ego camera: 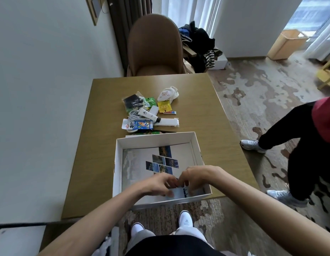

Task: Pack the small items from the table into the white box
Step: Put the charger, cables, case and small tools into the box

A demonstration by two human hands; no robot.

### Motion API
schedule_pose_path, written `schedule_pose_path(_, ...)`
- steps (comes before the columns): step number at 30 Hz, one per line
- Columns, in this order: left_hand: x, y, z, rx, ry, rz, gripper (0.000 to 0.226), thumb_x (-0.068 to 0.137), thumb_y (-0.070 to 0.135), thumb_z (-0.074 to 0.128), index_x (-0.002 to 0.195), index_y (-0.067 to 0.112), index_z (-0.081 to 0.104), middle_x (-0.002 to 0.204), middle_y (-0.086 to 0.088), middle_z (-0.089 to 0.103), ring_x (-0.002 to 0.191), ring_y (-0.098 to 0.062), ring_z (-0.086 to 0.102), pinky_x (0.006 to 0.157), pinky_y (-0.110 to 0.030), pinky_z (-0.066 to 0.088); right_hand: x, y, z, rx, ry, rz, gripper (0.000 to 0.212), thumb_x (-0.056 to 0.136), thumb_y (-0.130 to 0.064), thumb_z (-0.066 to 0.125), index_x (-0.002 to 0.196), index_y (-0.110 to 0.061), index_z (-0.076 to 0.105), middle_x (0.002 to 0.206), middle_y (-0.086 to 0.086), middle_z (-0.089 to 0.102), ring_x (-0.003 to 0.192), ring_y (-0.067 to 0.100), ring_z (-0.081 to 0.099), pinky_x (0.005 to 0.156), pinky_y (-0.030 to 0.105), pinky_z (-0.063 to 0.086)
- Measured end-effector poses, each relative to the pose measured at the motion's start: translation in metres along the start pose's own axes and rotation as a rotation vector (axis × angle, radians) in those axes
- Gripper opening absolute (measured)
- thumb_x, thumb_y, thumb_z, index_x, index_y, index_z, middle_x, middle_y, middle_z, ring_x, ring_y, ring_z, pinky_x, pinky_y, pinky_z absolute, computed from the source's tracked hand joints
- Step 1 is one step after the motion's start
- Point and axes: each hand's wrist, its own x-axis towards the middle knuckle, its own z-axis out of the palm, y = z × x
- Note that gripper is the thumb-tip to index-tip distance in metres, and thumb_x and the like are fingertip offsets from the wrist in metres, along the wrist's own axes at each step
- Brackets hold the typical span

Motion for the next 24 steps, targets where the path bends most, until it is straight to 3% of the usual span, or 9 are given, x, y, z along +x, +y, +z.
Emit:
schedule_pose_path(4, 0.004, 0.002, -0.002, -0.076, -0.011, -0.029, 0.036, 0.083, 0.009, 0.064, 0.118, 0.013, 0.059, 0.109, 0.0, 0.06, 0.088, -0.013, 0.061, 0.062, -0.02, 0.052, -0.002, 0.005, -0.009, -0.003, 0.074, -0.031, 0.042, 0.087, -0.017, 0.067, 0.128, -0.019, 0.059, 0.122, 0.005, 0.062, 0.107, 0.023, 0.057, 0.086, 0.034, 0.048)
schedule_pose_path(7, 0.004, 0.003, -0.012, -0.023, 0.035, -0.03, 0.029, 0.086, 0.01, 0.061, 0.116, 0.011, 0.06, 0.114, -0.005, 0.064, 0.099, -0.018, 0.061, 0.074, -0.025, 0.054, -0.006, 0.013, -0.021, 0.006, 0.209, -0.07, 0.037, 0.09, -0.018, 0.063, 0.127, -0.019, 0.059, 0.12, 0.004, 0.064, 0.104, 0.021, 0.06, 0.086, 0.033, 0.049)
schedule_pose_path(14, -0.002, 0.001, -0.058, 0.094, 0.37, -0.162, 0.021, 0.095, 0.021, 0.054, 0.115, 0.021, 0.061, 0.113, 0.003, 0.063, 0.103, -0.012, 0.059, 0.086, -0.03, 0.052, -0.011, 0.039, -0.061, 0.091, 0.462, -0.176, 0.022, 0.095, -0.024, 0.057, 0.116, -0.021, 0.063, 0.11, -0.001, 0.068, 0.095, 0.013, 0.062, 0.085, 0.034, 0.054)
schedule_pose_path(18, -0.005, 0.008, -0.087, 0.107, 0.627, -0.137, 0.022, 0.095, 0.022, 0.053, 0.114, 0.022, 0.063, 0.111, 0.001, 0.067, 0.098, -0.01, 0.06, 0.084, -0.026, 0.05, -0.003, 0.051, -0.091, 0.139, 0.61, -0.247, 0.016, 0.094, -0.021, 0.056, 0.106, -0.02, 0.066, 0.103, -0.001, 0.068, 0.092, 0.015, 0.062, 0.082, 0.038, 0.055)
schedule_pose_path(21, -0.003, 0.014, -0.112, 0.085, 0.778, -0.123, 0.023, 0.095, 0.023, 0.052, 0.117, 0.025, 0.06, 0.105, 0.001, 0.066, 0.089, -0.013, 0.062, 0.073, -0.025, 0.05, 0.01, 0.054, -0.114, 0.26, 0.704, -0.274, 0.015, 0.094, -0.017, 0.057, 0.103, -0.015, 0.069, 0.104, 0.002, 0.07, 0.091, 0.016, 0.064, 0.083, 0.037, 0.055)
schedule_pose_path(24, 0.006, 0.01, -0.138, 0.069, 0.862, -0.107, 0.022, 0.094, 0.02, 0.052, 0.114, 0.023, 0.061, 0.103, -0.002, 0.068, 0.086, -0.018, 0.064, 0.076, -0.035, 0.054, 0.034, 0.059, -0.134, 0.393, 0.751, -0.229, 0.018, 0.094, -0.016, 0.057, 0.107, -0.012, 0.07, 0.105, 0.004, 0.071, 0.091, 0.017, 0.063, 0.082, 0.034, 0.054)
